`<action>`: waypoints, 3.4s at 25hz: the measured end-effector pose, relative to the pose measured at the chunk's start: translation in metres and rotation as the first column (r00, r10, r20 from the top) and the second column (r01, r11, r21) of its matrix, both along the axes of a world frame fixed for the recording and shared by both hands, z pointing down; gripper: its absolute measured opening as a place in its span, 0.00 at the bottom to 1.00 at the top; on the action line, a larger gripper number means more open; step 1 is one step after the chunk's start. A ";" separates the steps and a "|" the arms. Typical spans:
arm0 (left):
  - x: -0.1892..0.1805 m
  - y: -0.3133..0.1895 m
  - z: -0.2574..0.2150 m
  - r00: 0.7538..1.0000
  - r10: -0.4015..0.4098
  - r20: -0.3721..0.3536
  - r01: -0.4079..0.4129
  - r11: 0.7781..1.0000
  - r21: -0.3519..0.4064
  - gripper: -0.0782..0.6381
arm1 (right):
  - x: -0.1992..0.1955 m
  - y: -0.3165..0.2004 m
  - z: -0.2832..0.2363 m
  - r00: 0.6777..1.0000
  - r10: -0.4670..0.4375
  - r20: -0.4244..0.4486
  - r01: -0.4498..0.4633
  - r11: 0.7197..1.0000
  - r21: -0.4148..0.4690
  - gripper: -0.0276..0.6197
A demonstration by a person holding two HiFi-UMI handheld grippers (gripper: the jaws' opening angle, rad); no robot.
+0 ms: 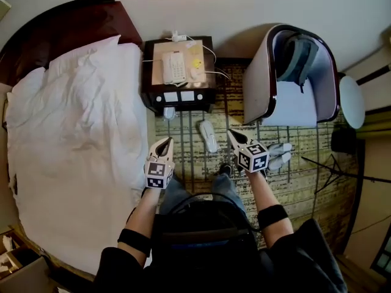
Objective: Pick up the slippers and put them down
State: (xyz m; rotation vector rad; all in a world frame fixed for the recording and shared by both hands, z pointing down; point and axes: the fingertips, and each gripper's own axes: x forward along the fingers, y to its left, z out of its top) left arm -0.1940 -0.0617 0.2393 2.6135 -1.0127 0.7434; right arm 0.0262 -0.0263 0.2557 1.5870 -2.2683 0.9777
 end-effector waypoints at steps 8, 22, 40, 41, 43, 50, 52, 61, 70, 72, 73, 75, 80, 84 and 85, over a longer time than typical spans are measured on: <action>-0.029 0.006 -0.014 0.998 -0.053 -0.034 0.054 0.999 0.006 0.10 | -0.018 0.007 -0.020 0.999 -0.039 -0.038 0.040 0.999 0.036 0.04; -0.033 -0.001 -0.015 0.996 -0.077 -0.040 0.077 0.997 -0.005 0.10 | -0.023 0.012 -0.016 0.997 -0.064 -0.038 0.065 0.998 0.017 0.04; -0.038 -0.021 0.036 0.997 -0.069 -0.035 0.062 0.983 -0.171 0.14 | -0.076 -0.004 0.024 0.973 -0.211 -0.097 0.209 0.977 -0.029 0.04; -0.039 -0.023 0.043 0.997 -0.065 -0.037 0.057 0.980 -0.191 0.17 | -0.081 -0.007 0.028 0.971 -0.215 -0.100 0.213 0.976 -0.034 0.04; -0.040 -0.028 0.058 0.997 -0.062 -0.036 0.052 0.973 -0.223 0.20 | -0.092 -0.013 0.035 0.970 -0.221 -0.100 0.219 0.975 -0.038 0.04; -0.050 -0.062 0.131 0.985 -0.154 -0.084 0.110 0.915 -0.387 0.32 | -0.135 -0.039 0.076 0.947 -0.300 -0.116 0.294 0.954 -0.064 0.04; -0.054 -0.072 0.158 0.980 -0.173 -0.096 0.118 0.898 -0.423 0.36 | -0.148 -0.048 0.092 0.941 -0.317 -0.120 0.310 0.948 -0.076 0.04; -0.075 -0.121 0.316 0.920 -0.348 -0.178 0.194 0.801 -0.566 0.47 | -0.194 -0.102 0.203 0.912 -0.379 -0.155 0.365 0.925 -0.108 0.04; -0.092 -0.166 0.489 0.852 -0.471 -0.231 0.234 0.735 -0.636 0.56 | -0.230 -0.151 0.363 0.893 -0.428 -0.140 0.415 0.902 -0.118 0.04; -0.095 -0.175 0.527 0.835 -0.497 -0.237 0.243 0.719 -0.651 0.56 | -0.235 -0.157 0.401 0.893 -0.429 -0.132 0.415 0.901 -0.125 0.04; -0.095 -0.180 0.546 0.832 -0.501 -0.238 0.243 0.714 -0.656 0.56 | -0.237 -0.161 0.418 0.893 -0.431 -0.129 0.416 0.901 -0.126 0.04; -0.094 -0.190 0.581 0.838 -0.492 -0.237 0.232 0.714 -0.661 0.56 | -0.241 -0.170 0.451 0.892 -0.434 -0.125 0.420 0.899 -0.124 0.04; -0.103 -0.206 0.660 0.871 -0.456 -0.181 0.240 0.717 -0.655 0.56 | -0.251 -0.188 0.514 0.891 -0.440 -0.110 0.429 0.897 -0.107 0.04; -0.110 -0.217 0.706 0.873 -0.466 -0.146 0.271 0.711 -0.648 0.57 | -0.262 -0.200 0.547 0.883 -0.457 -0.107 0.451 0.889 -0.079 0.04; -0.110 -0.220 0.714 0.868 -0.474 -0.150 0.275 0.709 -0.650 0.59 | -0.264 -0.201 0.554 0.881 -0.461 -0.107 0.456 0.887 -0.072 0.04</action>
